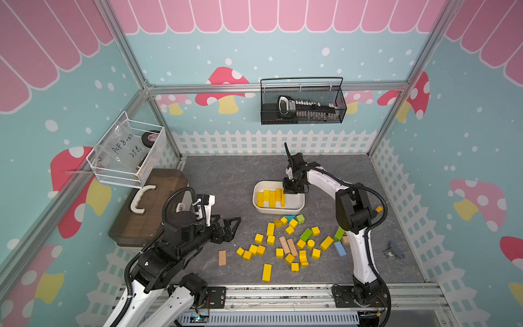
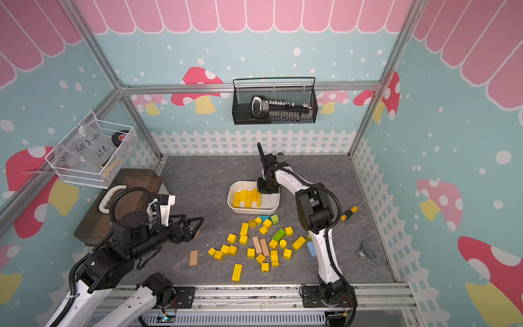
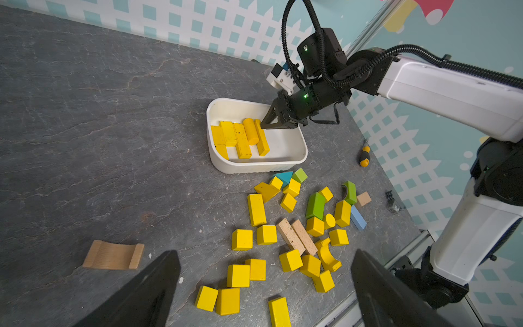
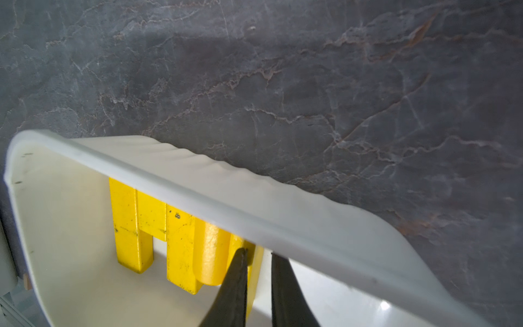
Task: Pick out the yellow building blocks
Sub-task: Pick up the building block from the center of the board.
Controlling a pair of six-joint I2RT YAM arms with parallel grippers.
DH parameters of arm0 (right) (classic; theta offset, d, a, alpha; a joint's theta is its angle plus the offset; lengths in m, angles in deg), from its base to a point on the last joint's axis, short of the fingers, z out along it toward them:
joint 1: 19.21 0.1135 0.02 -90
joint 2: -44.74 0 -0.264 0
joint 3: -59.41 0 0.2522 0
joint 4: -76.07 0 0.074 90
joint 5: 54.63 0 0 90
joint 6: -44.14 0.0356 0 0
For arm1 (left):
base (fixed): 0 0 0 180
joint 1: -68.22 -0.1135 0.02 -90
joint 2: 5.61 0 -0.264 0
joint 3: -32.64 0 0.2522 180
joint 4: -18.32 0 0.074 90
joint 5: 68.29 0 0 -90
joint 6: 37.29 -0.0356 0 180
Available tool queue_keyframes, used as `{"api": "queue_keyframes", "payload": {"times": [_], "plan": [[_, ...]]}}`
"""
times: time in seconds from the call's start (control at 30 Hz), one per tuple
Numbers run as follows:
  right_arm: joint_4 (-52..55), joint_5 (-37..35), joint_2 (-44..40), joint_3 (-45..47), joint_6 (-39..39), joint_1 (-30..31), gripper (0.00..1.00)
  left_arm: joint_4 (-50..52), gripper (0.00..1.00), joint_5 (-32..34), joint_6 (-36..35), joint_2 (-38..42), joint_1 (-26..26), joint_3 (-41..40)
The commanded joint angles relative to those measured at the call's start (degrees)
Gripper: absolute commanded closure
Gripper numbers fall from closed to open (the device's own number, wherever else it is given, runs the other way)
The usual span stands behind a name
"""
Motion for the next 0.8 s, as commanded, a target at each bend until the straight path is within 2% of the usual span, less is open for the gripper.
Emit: {"api": "queue_keyframes", "payload": {"times": [0.0,0.2,0.33,0.6,0.77], "plan": [[-0.62,0.76,0.17,-0.33,0.37,-0.01,0.82,-0.72,0.01,0.08,0.08,0.4,-0.35,-0.44],[-0.16,-0.63,-5.02,1.74,-0.65,-0.02,0.82,-0.72,0.01,0.05,0.08,-0.07,-0.39,-0.35],[0.39,-2.67,-12.32,6.85,-2.26,-0.04,0.82,-0.13,0.01,-0.25,0.08,-1.01,-0.35,0.01],[0.52,-9.72,-36.64,30.52,-4.31,-1.03,0.79,-0.05,0.01,-0.23,0.23,-0.82,-0.33,-0.03],[1.26,-9.72,-51.06,45.72,-2.07,-2.39,0.72,-0.3,0.01,-0.05,0.34,-0.52,-0.26,-0.24]]}}
